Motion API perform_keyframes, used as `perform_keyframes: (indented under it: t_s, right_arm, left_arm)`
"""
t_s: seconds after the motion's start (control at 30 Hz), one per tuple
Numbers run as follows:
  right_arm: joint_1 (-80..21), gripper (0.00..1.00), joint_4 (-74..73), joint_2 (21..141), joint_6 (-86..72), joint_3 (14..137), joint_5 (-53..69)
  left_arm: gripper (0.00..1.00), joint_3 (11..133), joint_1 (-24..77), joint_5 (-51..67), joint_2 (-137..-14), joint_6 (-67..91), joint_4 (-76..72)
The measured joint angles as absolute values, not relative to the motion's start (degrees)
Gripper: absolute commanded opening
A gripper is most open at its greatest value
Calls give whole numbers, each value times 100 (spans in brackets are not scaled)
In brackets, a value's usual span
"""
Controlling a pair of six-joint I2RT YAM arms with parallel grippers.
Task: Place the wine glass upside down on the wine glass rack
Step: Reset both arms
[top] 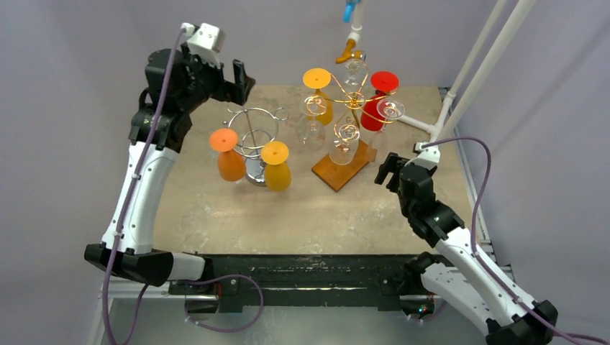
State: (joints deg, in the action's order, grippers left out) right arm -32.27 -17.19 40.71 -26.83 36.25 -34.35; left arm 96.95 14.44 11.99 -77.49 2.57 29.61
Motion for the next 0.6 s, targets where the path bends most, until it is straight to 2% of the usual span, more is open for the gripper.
perform_keyframes:
  t_s: [0.13,0.27,0.4,0.6]
  right_arm:
    - [-2248,86,-1669,4491,-2816,3623,-3015]
    - [-1789,86,-1398,4735,-2847,3618,-2834]
    - [-1500,86,-886,5085,-2825,3601,-2709]
    - [-1380,89,152,5931,-2587,3378,-2731]
  left_arm:
    - [100,10265,467,1535,-7861,180,3146]
    - [100,10324,-650,1782,-8082,128,3166]
    - [100,9769,-1256,2005,-8171,64,3068]
    - [100,8221,-1514,2062,-8171,-187,2633]
